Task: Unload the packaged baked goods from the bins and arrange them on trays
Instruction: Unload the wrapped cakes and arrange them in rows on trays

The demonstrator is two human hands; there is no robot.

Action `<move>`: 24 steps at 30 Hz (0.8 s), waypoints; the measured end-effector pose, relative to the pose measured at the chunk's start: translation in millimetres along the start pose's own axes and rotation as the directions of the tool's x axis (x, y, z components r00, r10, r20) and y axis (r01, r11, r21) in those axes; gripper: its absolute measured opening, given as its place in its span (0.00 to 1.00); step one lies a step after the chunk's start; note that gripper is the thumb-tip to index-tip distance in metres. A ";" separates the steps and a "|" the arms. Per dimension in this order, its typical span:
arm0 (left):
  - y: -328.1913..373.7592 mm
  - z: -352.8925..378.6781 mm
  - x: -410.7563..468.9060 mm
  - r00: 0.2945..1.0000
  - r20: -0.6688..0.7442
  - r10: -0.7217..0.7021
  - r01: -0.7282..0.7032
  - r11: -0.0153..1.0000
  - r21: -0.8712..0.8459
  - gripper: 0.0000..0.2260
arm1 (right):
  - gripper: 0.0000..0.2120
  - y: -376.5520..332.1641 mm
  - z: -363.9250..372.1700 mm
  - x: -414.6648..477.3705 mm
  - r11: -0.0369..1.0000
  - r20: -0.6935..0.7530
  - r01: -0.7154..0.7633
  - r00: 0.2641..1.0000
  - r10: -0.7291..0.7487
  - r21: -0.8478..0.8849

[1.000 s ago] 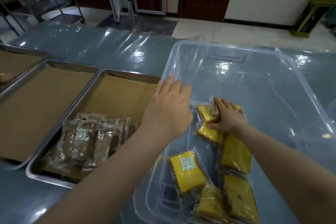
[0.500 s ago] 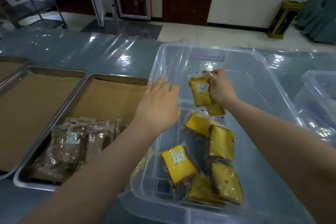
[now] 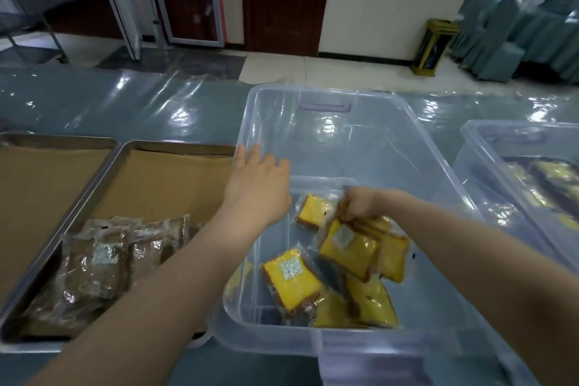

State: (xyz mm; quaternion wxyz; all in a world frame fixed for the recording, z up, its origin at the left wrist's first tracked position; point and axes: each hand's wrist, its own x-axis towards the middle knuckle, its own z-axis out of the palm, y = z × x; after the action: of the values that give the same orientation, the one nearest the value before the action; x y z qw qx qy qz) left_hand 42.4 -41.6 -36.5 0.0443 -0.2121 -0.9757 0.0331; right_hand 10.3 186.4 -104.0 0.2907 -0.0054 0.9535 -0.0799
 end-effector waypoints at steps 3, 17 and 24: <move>0.6 1.8 -0.2 1.000 -0.004 0.006 -0.006 1.000 0.027 0.18 | 0.30 -0.7 22.0 9.2 0.992 -0.047 -0.013 0.999 0.019 0.124; 24.0 23.9 25.3 0.930 0.358 0.087 -0.160 0.971 0.178 0.14 | 0.41 12.1 36.0 24.3 0.991 0.179 -0.108 0.976 0.121 -0.082; 72.2 86.2 29.2 0.665 0.747 -0.018 -0.045 0.997 0.064 0.23 | 0.51 7.1 40.4 33.7 0.969 0.055 0.020 0.998 -0.006 -0.247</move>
State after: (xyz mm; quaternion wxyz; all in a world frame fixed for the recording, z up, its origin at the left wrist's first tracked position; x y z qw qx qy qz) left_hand 36.9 32.1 -126.1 -0.3509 -0.1855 -0.9047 0.1549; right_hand 5.0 185.5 -156.8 0.3130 -0.0501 0.9477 0.0379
